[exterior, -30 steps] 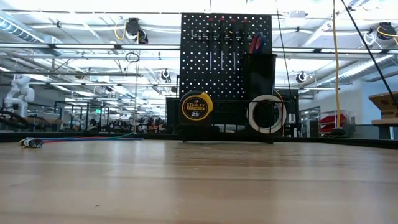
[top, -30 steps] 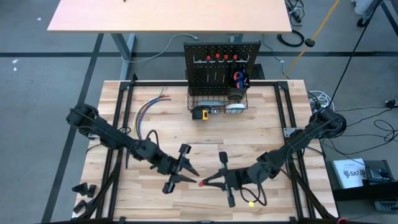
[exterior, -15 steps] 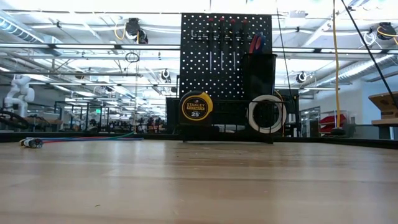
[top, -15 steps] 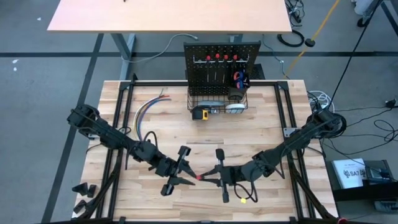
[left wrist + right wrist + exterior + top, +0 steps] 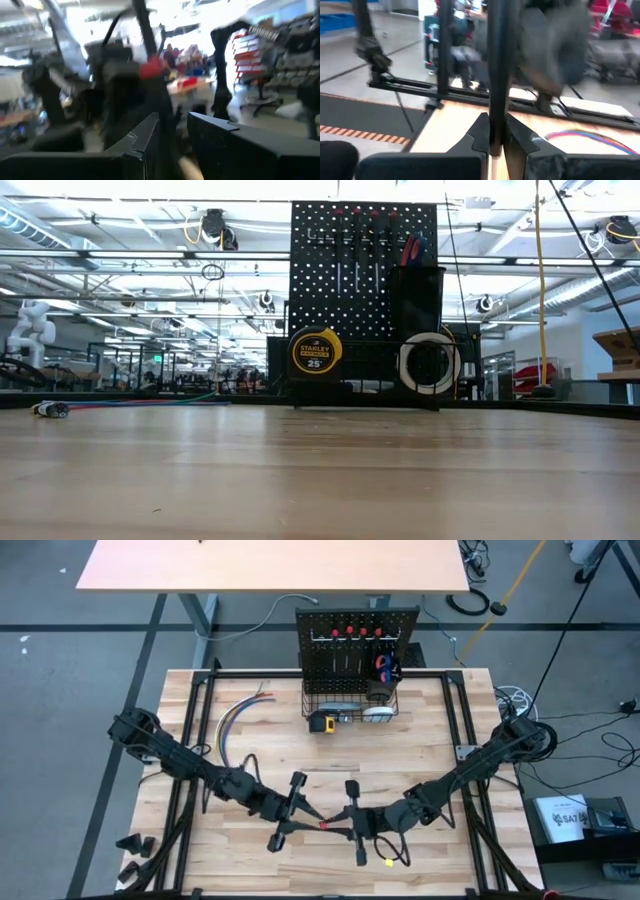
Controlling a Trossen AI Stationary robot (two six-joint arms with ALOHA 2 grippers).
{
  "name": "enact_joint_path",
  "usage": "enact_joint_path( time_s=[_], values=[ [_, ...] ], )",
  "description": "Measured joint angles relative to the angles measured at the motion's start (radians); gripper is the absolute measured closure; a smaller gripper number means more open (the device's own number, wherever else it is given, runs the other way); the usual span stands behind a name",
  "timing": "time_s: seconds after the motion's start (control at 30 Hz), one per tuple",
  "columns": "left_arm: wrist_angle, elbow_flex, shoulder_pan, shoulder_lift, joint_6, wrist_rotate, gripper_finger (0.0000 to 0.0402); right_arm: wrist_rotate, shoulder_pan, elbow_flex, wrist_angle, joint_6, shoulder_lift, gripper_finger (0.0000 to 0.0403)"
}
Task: Hang tools onto peg board
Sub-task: Hang the nut driver on the pegboard
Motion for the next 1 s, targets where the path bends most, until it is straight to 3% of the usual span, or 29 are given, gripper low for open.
enact_joint_path(
  time_s=[0.13,0.73,1.0],
  values=[
    [-0.059,0.000,0.003,0.004,-0.019,-0.012,0.0291,-0.012,0.005,0.000,0.007,-0.003,0.000,0.0383],
    [-0.020,0.005,-0.003,0.002,-0.020,0.032,0.0291,-0.010,-0.011,0.001,-0.054,0.050,0.000,0.0383],
    [-0.023,0.005,-0.004,0.002,-0.020,-0.028,0.0291,-0.001,-0.026,0.002,-0.093,0.095,-0.001,0.0383]
  ],
)
